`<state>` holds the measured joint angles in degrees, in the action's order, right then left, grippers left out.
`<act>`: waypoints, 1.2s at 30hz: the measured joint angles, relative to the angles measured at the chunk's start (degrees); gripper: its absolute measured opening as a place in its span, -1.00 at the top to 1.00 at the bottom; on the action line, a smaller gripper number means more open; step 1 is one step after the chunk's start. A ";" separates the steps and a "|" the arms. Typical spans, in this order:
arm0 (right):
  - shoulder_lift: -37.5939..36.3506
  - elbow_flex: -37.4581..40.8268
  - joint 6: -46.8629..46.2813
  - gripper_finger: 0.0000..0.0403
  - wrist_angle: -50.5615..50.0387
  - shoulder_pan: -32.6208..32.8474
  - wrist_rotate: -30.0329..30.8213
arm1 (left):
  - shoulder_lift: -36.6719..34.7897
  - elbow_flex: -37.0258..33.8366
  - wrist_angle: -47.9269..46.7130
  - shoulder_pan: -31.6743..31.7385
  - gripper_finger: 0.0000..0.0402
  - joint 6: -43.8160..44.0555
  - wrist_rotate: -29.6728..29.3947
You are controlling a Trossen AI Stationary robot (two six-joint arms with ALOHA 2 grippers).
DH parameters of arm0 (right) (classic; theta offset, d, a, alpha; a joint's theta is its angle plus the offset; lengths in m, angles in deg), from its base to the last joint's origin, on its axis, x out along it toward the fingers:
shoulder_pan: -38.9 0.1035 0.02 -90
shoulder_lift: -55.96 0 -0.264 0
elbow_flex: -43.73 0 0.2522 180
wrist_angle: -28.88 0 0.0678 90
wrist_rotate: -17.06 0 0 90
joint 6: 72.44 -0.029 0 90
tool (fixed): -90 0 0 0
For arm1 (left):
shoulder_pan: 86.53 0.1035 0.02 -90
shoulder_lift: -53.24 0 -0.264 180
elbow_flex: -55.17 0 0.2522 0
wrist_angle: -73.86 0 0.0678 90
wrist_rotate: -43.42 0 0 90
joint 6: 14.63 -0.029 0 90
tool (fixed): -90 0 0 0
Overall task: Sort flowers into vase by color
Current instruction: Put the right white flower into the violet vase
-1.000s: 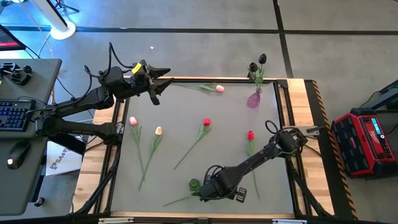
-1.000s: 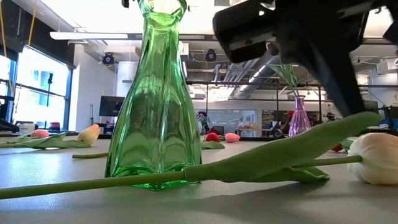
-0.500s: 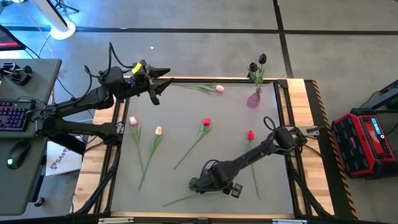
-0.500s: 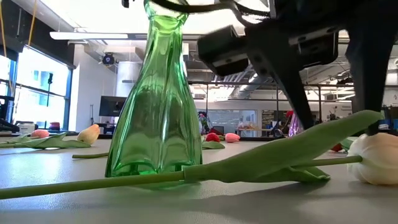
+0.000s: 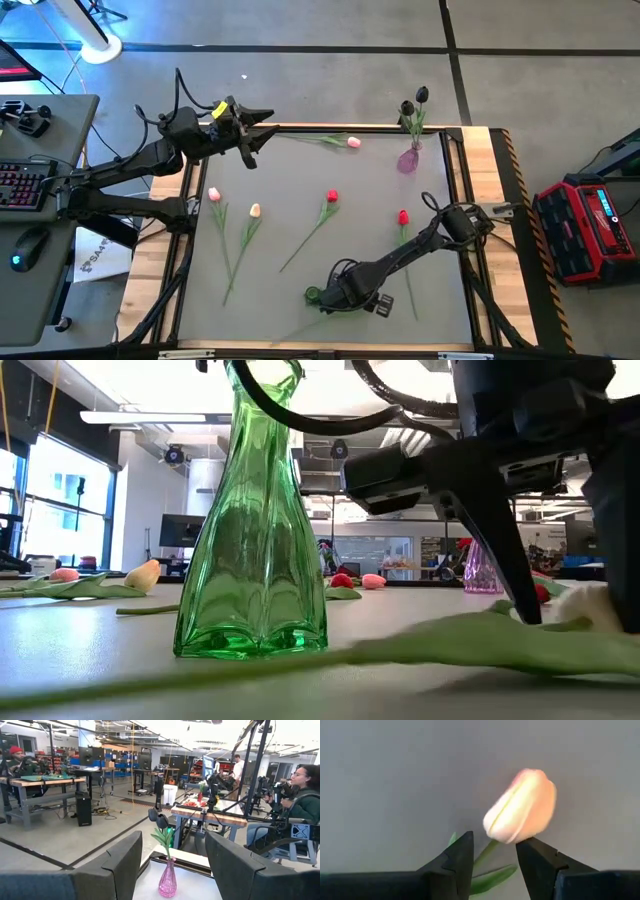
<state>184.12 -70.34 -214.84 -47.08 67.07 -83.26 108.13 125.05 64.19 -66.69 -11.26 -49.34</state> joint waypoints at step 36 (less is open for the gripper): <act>-0.43 5.50 1.99 0.41 -2.26 -3.32 4.45 | 0.00 0.00 -0.01 -0.01 -0.02 0.00 0.00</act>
<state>183.69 -64.84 -212.85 -49.35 63.75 -78.81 108.13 125.05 64.17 -66.70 -11.26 -49.34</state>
